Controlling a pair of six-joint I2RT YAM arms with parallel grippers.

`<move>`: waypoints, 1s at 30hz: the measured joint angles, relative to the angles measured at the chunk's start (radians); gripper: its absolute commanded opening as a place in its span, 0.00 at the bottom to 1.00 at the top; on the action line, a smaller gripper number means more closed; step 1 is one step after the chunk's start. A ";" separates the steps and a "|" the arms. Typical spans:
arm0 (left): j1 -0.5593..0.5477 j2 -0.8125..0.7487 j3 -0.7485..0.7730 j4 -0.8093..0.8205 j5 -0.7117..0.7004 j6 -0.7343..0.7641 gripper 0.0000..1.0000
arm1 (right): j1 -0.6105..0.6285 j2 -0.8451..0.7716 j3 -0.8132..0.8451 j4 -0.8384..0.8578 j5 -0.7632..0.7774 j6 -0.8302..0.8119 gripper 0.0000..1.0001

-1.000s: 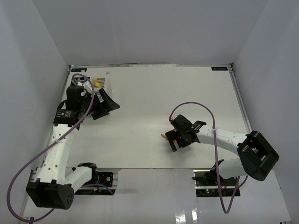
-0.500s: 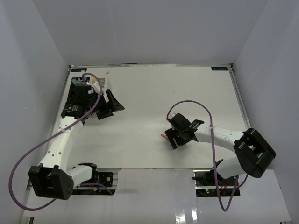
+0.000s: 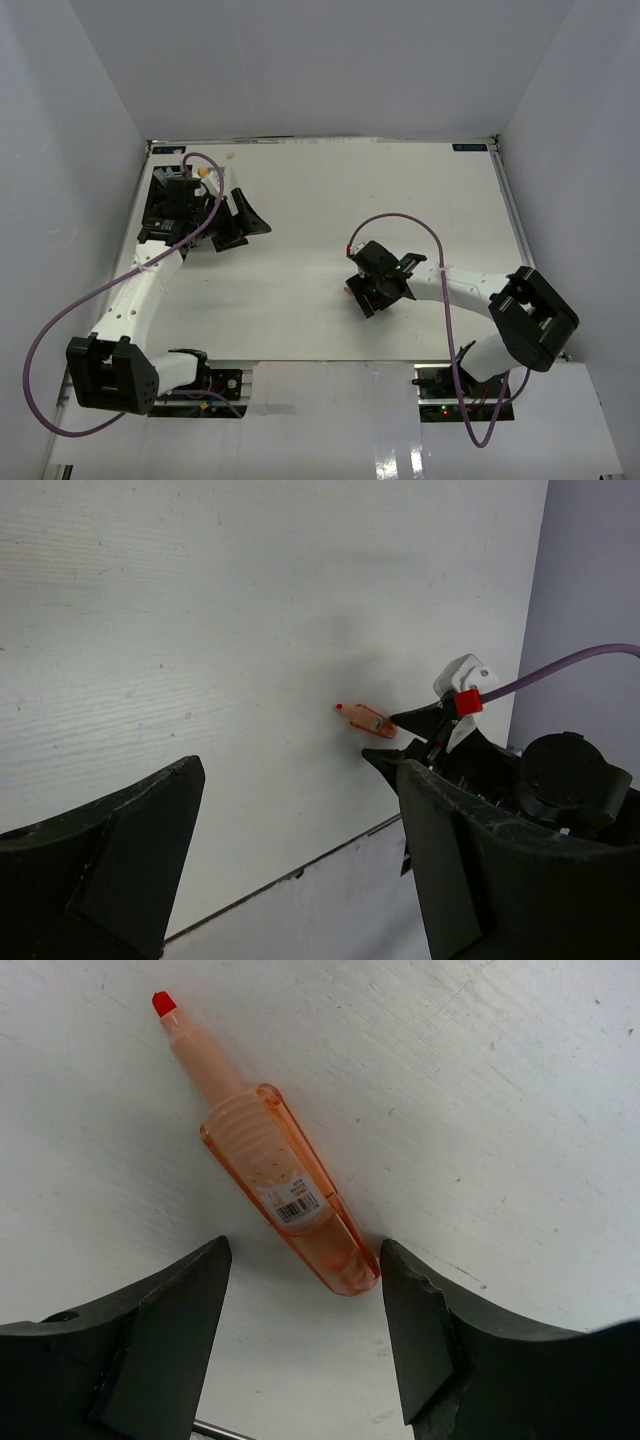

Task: Sort the stationery into containers
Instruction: Pick up the pen from the center of the board.

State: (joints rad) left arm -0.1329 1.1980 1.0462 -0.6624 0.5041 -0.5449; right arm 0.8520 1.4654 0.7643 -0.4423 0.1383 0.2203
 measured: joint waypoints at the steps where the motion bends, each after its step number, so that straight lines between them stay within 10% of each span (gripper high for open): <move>1: 0.000 0.000 0.000 0.003 0.002 0.000 0.89 | 0.002 0.002 0.002 0.000 -0.001 -0.001 0.66; 18: -0.021 0.033 0.000 0.067 0.037 -0.032 0.89 | 0.035 -0.020 -0.008 -0.044 -0.007 0.046 0.34; 30: -0.040 0.043 0.000 0.080 0.043 -0.043 0.89 | 0.047 -0.023 -0.008 -0.058 -0.017 0.056 0.48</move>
State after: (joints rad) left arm -0.1734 1.2407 1.0458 -0.5827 0.5476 -0.5884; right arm 0.8989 1.4422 0.7567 -0.5003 0.1211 0.2768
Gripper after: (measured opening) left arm 0.888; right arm 0.471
